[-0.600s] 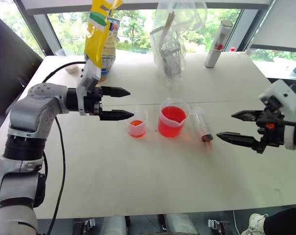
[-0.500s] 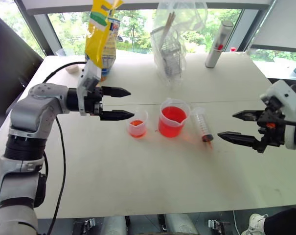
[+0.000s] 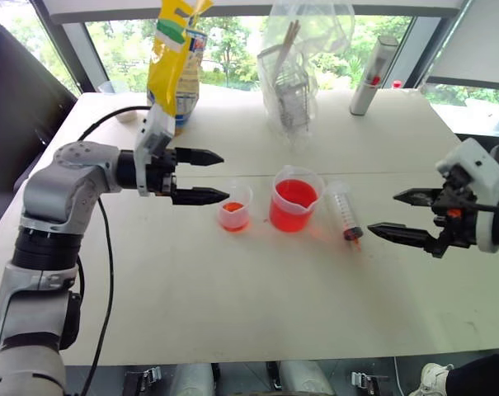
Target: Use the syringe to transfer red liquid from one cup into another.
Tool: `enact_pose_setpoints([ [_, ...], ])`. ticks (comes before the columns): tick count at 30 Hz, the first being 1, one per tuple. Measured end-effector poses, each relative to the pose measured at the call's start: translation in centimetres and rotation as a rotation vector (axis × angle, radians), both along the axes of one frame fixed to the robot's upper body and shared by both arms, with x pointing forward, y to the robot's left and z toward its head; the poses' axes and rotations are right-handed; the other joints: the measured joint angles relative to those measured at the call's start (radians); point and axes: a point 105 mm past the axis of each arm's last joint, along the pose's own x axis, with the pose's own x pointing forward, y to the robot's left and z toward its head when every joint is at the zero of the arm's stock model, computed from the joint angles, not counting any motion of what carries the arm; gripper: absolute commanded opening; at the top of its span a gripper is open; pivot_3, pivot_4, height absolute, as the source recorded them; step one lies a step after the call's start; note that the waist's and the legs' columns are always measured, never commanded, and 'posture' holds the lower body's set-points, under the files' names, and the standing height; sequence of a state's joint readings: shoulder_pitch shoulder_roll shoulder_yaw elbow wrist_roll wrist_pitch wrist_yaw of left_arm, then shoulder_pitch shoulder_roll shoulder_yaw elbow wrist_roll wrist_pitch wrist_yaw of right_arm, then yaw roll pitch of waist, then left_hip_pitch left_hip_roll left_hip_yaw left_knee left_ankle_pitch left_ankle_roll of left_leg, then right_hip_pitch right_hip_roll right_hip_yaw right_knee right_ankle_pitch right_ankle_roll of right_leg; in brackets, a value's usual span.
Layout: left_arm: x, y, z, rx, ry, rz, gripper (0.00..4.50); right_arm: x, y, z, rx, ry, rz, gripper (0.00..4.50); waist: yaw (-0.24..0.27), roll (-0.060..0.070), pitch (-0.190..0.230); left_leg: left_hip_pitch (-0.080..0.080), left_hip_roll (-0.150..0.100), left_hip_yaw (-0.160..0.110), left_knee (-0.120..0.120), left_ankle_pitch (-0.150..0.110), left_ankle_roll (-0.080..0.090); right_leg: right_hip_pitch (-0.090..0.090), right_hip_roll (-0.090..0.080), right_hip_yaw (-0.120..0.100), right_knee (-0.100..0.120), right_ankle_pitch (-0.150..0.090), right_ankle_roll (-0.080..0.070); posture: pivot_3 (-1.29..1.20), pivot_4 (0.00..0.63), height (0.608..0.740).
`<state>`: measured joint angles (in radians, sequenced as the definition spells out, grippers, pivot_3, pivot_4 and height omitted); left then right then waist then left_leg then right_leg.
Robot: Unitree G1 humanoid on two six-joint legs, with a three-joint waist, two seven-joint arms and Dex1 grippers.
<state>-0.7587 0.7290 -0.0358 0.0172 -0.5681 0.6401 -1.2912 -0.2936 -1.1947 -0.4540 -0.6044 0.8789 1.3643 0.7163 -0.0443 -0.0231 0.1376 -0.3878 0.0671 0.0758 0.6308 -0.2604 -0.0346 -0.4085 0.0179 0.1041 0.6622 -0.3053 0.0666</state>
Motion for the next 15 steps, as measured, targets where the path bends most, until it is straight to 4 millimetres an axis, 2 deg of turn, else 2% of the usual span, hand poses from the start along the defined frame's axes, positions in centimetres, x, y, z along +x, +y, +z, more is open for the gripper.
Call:
enact_pose_setpoints([
  [5, 0.1, 0.0, 0.0, -0.002, -0.001, 0.007, 4.50, 0.6, 0.0, 0.0, 0.001, 0.007, -0.016, 4.43, 0.000, 0.000, 0.000, 0.000, 0.000, 0.000, 0.000, 0.000, 0.000, 0.000, 0.000, 0.000, 0.000, 0.000, 0.000, 0.00, 0.150, 0.739],
  [8, 0.2, -0.3, 0.0, -0.011, -0.002, 0.003, 4.50, 1.6, 0.0, -0.2, 0.009, 0.039, -0.037, 4.43, -0.001, 0.000, 0.000, 0.000, 0.000, 0.000, 0.000, 0.000, 0.000, 0.000, 0.000, 0.000, 0.000, 0.000, 0.000, 0.00, 0.150, 0.739],
  [15, 0.3, -0.7, 0.2, -0.008, -0.019, -0.002, 4.50, 6.9, -0.6, -0.8, 0.090, 0.183, -0.208, 4.43, -0.004, 0.001, 0.000, 0.000, 0.000, 0.002, 0.000, 0.000, 0.000, -0.002, 0.001, 0.002, 0.000, 0.000, -0.001, 0.00, 0.150, 0.739],
])
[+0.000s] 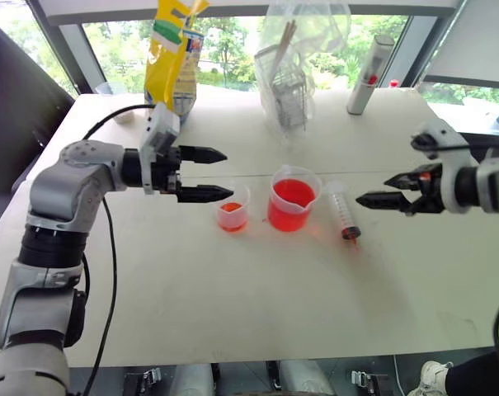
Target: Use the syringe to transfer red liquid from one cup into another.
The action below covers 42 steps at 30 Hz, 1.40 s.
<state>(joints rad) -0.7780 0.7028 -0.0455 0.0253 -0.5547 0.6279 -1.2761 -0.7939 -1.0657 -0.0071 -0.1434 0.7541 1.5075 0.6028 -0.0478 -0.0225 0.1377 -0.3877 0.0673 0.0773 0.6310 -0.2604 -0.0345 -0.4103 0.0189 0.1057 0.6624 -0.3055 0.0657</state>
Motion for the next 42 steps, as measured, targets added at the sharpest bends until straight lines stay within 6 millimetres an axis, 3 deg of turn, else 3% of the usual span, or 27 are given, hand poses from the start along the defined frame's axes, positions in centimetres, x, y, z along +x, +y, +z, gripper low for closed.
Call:
enact_pose_setpoints([
  [3, 0.0, -0.3, -0.1, -0.005, -0.010, -0.002, 4.50, 2.6, 0.1, -1.5, 0.021, 0.099, -0.079, 4.43, 0.002, 0.000, 0.000, -0.001, 0.000, 0.000, 0.000, 0.000, 0.000, -0.001, 0.000, 0.000, 0.000, 0.000, 0.000, 0.00, 0.150, 0.739],
  [6, 0.0, -0.3, -0.3, -0.003, -0.008, 0.006, 4.50, 3.9, 0.1, -3.8, 0.016, 0.210, -0.124, 4.43, 0.006, 0.000, 0.000, -0.004, 0.000, 0.001, 0.000, 0.000, 0.000, -0.003, 0.000, 0.000, 0.000, 0.000, 0.000, 0.00, 0.150, 0.739],
  [10, 0.0, -0.2, -0.5, 0.000, -0.021, 0.022, 4.50, 5.3, 0.3, -5.3, -0.026, 0.276, -0.147, 4.43, 0.004, 0.001, 0.000, -0.004, 0.000, 0.001, 0.000, 0.000, 0.001, -0.003, 0.000, -0.001, 0.000, 0.000, 0.000, 0.00, 0.150, 0.739],
  [20, -0.6, 0.1, -1.0, -0.001, -0.042, 0.063, 4.50, 7.0, 1.4, -9.1, -0.161, 0.360, -0.080, 4.43, 0.001, 0.001, 0.000, -0.003, 0.000, 0.001, 0.001, 0.000, 0.001, -0.003, 0.001, -0.001, 0.002, 0.000, 0.000, 0.00, 0.150, 0.739],
  [25, -0.8, 0.1, -1.1, -0.001, -0.047, 0.075, 4.50, 7.8, 1.7, -9.4, -0.210, 0.351, -0.057, 4.43, 0.000, 0.000, -0.001, -0.001, 0.000, 0.001, 0.002, 0.000, 0.001, -0.001, 0.001, -0.002, 0.002, 0.001, 0.000, 0.00, 0.150, 0.739],
  [28, -1.0, 0.1, -1.2, 0.002, -0.052, 0.079, 4.50, 7.9, 1.8, -9.6, -0.240, 0.354, -0.042, 3.59, -0.002, 0.000, -0.001, 0.001, 0.000, 0.001, 0.002, 0.000, 0.001, 0.001, 0.000, -0.002, 0.002, 0.001, 0.000, 0.00, 0.150, 0.739],
  [32, -1.1, 0.5, -1.8, 0.009, -0.035, 0.090, 4.50, 7.8, 1.6, -9.6, -0.270, 0.361, -0.032, 1.59, -0.007, 0.000, -0.001, 0.001, 0.000, 0.000, 0.001, 0.000, 0.001, 0.001, 0.001, -0.002, 0.003, 0.001, 0.000, 0.00, 0.150, 0.739],
  [33, -1.1, 0.5, -1.7, 0.008, -0.037, 0.090, 4.50, 7.8, 1.7, -9.6, -0.274, 0.362, -0.027, 1.38, -0.009, 0.000, -0.001, 0.001, 0.000, 0.000, 0.001, 0.000, 0.001, 0.001, 0.001, -0.002, 0.003, 0.001, 0.000, 0.00, 0.150, 0.739],
  [38, -0.9, 0.5, -1.6, 0.005, -0.041, 0.091, 4.50, 7.3, 2.0, -9.6, -0.293, 0.360, -0.010, 1.38, -0.013, 0.000, -0.001, 0.001, 0.000, -0.001, 0.001, 0.000, 0.001, 0.001, 0.001, -0.003, 0.003, 0.001, 0.000, 0.00, 0.150, 0.739],
  [42, -0.1, 0.6, -0.3, -0.003, -0.067, 0.096, 4.50, 5.7, 0.7, -9.4, -0.272, 0.339, -0.045, 1.38, 0.004, 0.000, 0.000, -0.002, 0.000, -0.001, 0.002, 0.000, 0.001, 0.000, 0.000, -0.004, 0.002, 0.000, 0.000, 0.00, 0.150, 0.739],
])
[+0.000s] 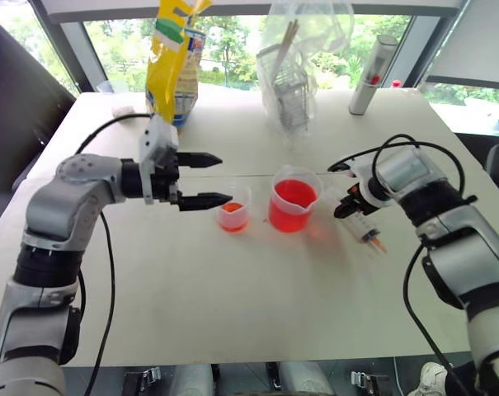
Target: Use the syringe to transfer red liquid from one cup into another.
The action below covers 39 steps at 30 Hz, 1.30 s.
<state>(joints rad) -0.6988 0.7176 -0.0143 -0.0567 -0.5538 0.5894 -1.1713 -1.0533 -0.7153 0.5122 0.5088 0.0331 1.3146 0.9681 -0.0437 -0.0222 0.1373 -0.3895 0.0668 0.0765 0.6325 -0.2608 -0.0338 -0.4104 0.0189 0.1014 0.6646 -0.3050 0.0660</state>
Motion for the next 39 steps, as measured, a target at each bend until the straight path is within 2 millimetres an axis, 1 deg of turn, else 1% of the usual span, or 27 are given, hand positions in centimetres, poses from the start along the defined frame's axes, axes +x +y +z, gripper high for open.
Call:
enact_pose_setpoints([
  [1, 0.2, 0.0, 0.4, -0.004, -0.009, -0.002, 4.50, -0.3, -0.5, 0.4, -0.006, -0.031, 0.001, 1.38, 0.002, 0.001, 0.000, 0.000, 0.000, 0.000, 0.000, 0.000, 0.000, -0.001, -0.001, 0.000, 0.000, 0.000, 0.000, 0.00, 0.150, 0.739],
  [3, 0.7, 0.1, 1.0, -0.011, -0.024, -0.004, 4.50, -0.6, -1.5, 2.5, -0.060, -0.166, 0.041, 1.38, 0.005, 0.002, 0.001, -0.001, -0.001, 0.000, 0.000, 0.000, 0.000, -0.001, -0.001, 0.000, -0.001, 0.000, 0.000, 0.00, 0.150, 0.739],
  [5, 1.4, 0.3, 1.5, -0.026, -0.023, 0.000, 4.50, -0.6, -1.9, 5.3, -0.087, -0.328, 0.061, 1.38, 0.003, 0.002, 0.001, -0.001, -0.001, 0.000, 0.000, 0.000, 0.000, -0.001, -0.001, 0.000, -0.001, 0.000, 0.000, 0.00, 0.150, 0.739],
  [7, 2.0, -0.2, 2.1, -0.051, -0.029, -0.011, 4.50, -0.6, -1.5, 8.4, -0.058, -0.511, 0.087, 1.38, 0.000, 0.002, 0.001, 0.000, -0.001, 0.001, 0.000, 0.000, 0.000, -0.001, 0.000, 0.000, 0.000, 0.000, 0.000, 0.00, 0.150, 0.739],
  [9, 2.7, -0.6, 2.9, -0.066, -0.045, -0.026, 4.50, -0.7, -0.2, 12.1, -0.019, -0.748, 0.149, 1.38, -0.004, 0.002, 0.001, 0.000, 0.000, 0.001, 0.000, 0.000, 0.000, 0.000, 0.002, 0.000, 0.000, 0.000, 0.000, 0.00, 0.150, 0.739],
  [10, 3.0, -0.8, 3.2, -0.068, -0.057, -0.031, 4.50, -1.0, 0.8, 14.0, 0.010, -0.858, 0.186, 1.38, -0.005, 0.002, 0.001, 0.001, 0.000, 0.001, -0.001, 0.000, 0.000, 0.000, 0.002, 0.001, 0.000, 0.000, 0.000, 0.00, 0.150, 0.739],
  [12, 3.6, -1.4, 3.4, -0.073, -0.059, -0.052, 4.50, -2.0, 3.3, 17.0, 0.153, -1.046, 0.242, 1.38, -0.007, 0.002, 0.001, 0.001, 0.001, 0.000, -0.001, 0.000, 0.000, 0.000, 0.003, 0.000, 0.001, 0.000, 0.000, 0.00, 0.150, 0.739],
  [13, 3.8, -1.7, 3.3, -0.072, -0.055, -0.065, 4.50, -2.7, 4.7, 17.8, 0.234, -1.104, 0.271, 1.38, -0.006, 0.002, 0.001, 0.001, 0.001, 0.000, -0.001, 0.000, 0.000, 0.000, 0.003, 0.000, 0.001, 0.000, 0.000, 0.00, 0.150, 0.739],
  [14, 3.9, -2.0, 3.3, -0.073, -0.051, -0.073, 4.50, -3.0, 5.5, 18.1, 0.271, -1.123, 0.290, 1.38, -0.006, 0.002, 0.001, 0.001, 0.001, 0.000, -0.001, 0.000, 0.000, 0.000, 0.003, 0.000, 0.001, 0.000, 0.000, 0.00, 0.150, 0.739],
  [15, 4.1, -2.3, 3.3, -0.077, -0.045, -0.085, 4.50, -3.4, 6.7, 18.3, 0.340, -1.145, 0.313, 1.38, -0.005, 0.002, 0.001, 0.001, 0.001, 0.000, 0.000, 0.000, 0.000, 0.000, 0.003, 0.000, 0.001, 0.000, 0.000, 0.00, 0.150, 0.739],
  [16, 4.3, -2.5, 3.4, -0.079, -0.045, -0.095, 4.50, -3.7, 7.6, 18.5, 0.393, -1.157, 0.329, 1.38, -0.003, 0.002, 0.001, 0.000, 0.001, 0.000, 0.000, 0.000, 0.000, 0.000, 0.002, 0.000, 0.001, 0.000, 0.000, 0.00, 0.150, 0.739],
  [19, 4.7, -3.2, 4.9, -0.083, -0.084, -0.121, 4.50, -4.5, 9.8, 18.6, 0.546, -1.197, 0.346, 1.38, 0.001, 0.002, 0.000, -0.001, 0.000, 0.001, 0.000, 0.000, -0.001, 0.000, 0.001, 0.000, 0.000, 0.000, 0.000, 0.00, 0.150, 0.739],
  [22, 4.6, -3.8, 5.8, -0.085, -0.117, -0.158, 4.50, -4.6, 10.8, 17.5, 0.639, -1.191, 0.342, 1.38, 0.003, 0.002, 0.000, -0.001, -0.001, 0.001, 0.000, 0.000, -0.001, 0.001, 0.000, 0.000, -0.001, 0.000, 0.000, 0.00, 0.150, 0.739],
  [26, 4.7, -4.4, 6.2, -0.087, -0.109, -0.181, 4.50, -4.2, 10.7, 15.2, 0.685, -1.193, 0.286, 1.38, 0.000, 0.001, 0.000, -0.001, -0.001, 0.000, 0.000, 0.000, -0.001, 0.001, 0.000, 0.000, -0.001, 0.000, 0.000, 0.00, 0.150, 0.739],
  [29, 4.7, -5.0, 6.8, -0.088, -0.137, -0.196, 4.50, -3.9, 10.5, 13.2, 0.688, -1.192, 0.263, 1.38, -0.002, 0.001, 0.000, -0.001, -0.001, 0.000, 0.000, 0.000, -0.001, 0.001, 0.001, 0.000, -0.001, 0.000, 0.000, 0.00, 0.150, 0.739],
  [31, 4.8, -5.7, 7.4, -0.098, -0.152, -0.210, 4.50, -3.7, 10.4, 11.3, 0.677, -1.171, 0.245, 1.38, -0.002, 0.001, 0.000, 0.000, -0.001, 0.000, 0.000, 0.000, -0.001, 0.001, 0.002, 0.000, 0.000, 0.000, 0.000, 0.00, 0.150, 0.739],
  [33, 4.8, -6.7, 7.6, -0.106, -0.164, -0.226, 4.50, -3.6, 10.4, 10.0, 0.668, -1.161, 0.236, 1.38, -0.001, 0.002, 0.000, 0.000, -0.001, 0.000, 0.000, 0.000, -0.001, 0.001, 0.002, 0.000, 0.000, 0.000, 0.000, 0.00, 0.150, 0.739],
  [37, 5.2, -8.2, 7.2, -0.114, -0.169, -0.234, 4.50, -3.5, 10.6, 8.8, 0.654, -1.165, 0.242, 1.38, -0.003, 0.002, 0.000, 0.000, -0.001, 0.000, 0.000, 0.000, -0.001, 0.001, 0.002, 0.000, 0.000, 0.000, 0.000, 0.00, 0.150, 0.739],
  [39, 5.5, -8.7, 6.6, -0.118, -0.144, -0.237, 4.50, -3.5, 10.7, 8.6, 0.650, -1.171, 0.243, 1.38, -0.003, 0.002, 0.000, 0.000, -0.001, 0.000, 0.000, 0.000, -0.001, 0.001, 0.002, 0.000, 0.000, 0.000, 0.000, 0.00, 0.150, 0.739],
])
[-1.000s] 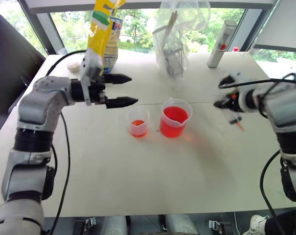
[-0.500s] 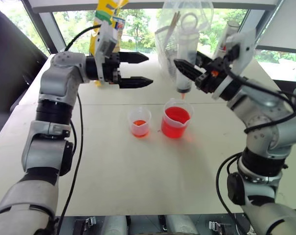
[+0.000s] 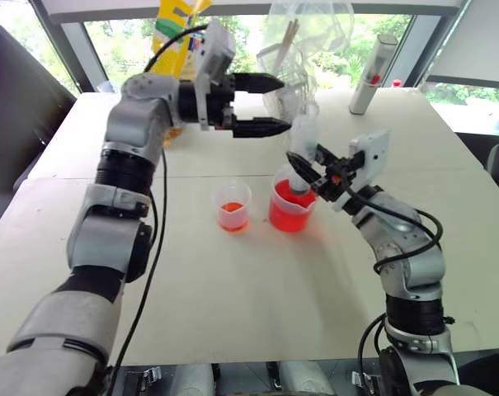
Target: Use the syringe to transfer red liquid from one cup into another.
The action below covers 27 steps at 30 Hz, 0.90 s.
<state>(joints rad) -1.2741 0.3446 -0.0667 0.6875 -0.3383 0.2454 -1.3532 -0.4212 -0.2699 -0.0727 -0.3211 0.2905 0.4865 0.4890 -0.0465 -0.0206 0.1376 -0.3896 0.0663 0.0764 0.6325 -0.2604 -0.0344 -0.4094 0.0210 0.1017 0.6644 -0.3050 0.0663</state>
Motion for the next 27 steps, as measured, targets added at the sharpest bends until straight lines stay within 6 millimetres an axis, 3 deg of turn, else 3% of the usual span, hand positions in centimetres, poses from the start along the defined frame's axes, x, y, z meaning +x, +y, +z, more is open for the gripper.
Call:
enact_pose_setpoints([
  [12, 0.2, -2.0, -1.1, 0.004, 0.048, -0.033, 4.50, -0.2, 0.5, -0.3, -0.027, -0.022, 0.004, 1.38, 0.001, 0.000, 0.000, 0.000, 0.000, 0.000, 0.000, 0.000, 0.000, 0.000, 0.000, 0.000, 0.000, 0.000, 0.000, 0.00, 0.150, 0.739],
  [15, 0.2, -2.0, -1.2, 0.004, 0.051, -0.034, 3.69, -0.2, 0.5, -0.4, -0.034, -0.021, 0.003, 1.38, 0.000, 0.000, 0.000, 0.000, 0.000, 0.000, 0.000, 0.000, 0.000, 0.000, 0.000, 0.000, 0.000, 0.000, 0.000, 0.00, 0.150, 0.739],
  [22, 0.3, -1.9, -1.4, 0.003, 0.070, -0.031, 0.35, -0.3, 0.9, -0.6, -0.043, -0.017, 0.016, 1.38, 0.002, 0.000, 0.000, 0.000, 0.000, 0.000, 0.000, 0.000, 0.000, 0.000, 0.000, 0.000, 0.000, 0.000, 0.000, 0.00, 0.150, 0.739],
  [23, 0.2, -2.0, -1.4, 0.003, 0.074, -0.042, 0.07, -0.3, 0.9, -0.6, -0.046, -0.017, 0.013, 1.38, 0.002, 0.000, 0.000, 0.000, 0.000, 0.000, 0.000, 0.000, 0.000, 0.000, 0.000, 0.000, 0.000, 0.000, 0.000, 0.00, 0.150, 0.739],
  [27, 0.1, -2.1, -1.5, 0.004, 0.081, -0.050, 0.07, -0.3, 0.8, -0.7, -0.050, -0.016, 0.012, 1.38, 0.001, 0.000, 0.000, 0.000, 0.000, 0.000, 0.000, 0.000, 0.000, 0.000, 0.000, 0.000, 0.000, 0.000, 0.000, 0.00, 0.150, 0.739],
])
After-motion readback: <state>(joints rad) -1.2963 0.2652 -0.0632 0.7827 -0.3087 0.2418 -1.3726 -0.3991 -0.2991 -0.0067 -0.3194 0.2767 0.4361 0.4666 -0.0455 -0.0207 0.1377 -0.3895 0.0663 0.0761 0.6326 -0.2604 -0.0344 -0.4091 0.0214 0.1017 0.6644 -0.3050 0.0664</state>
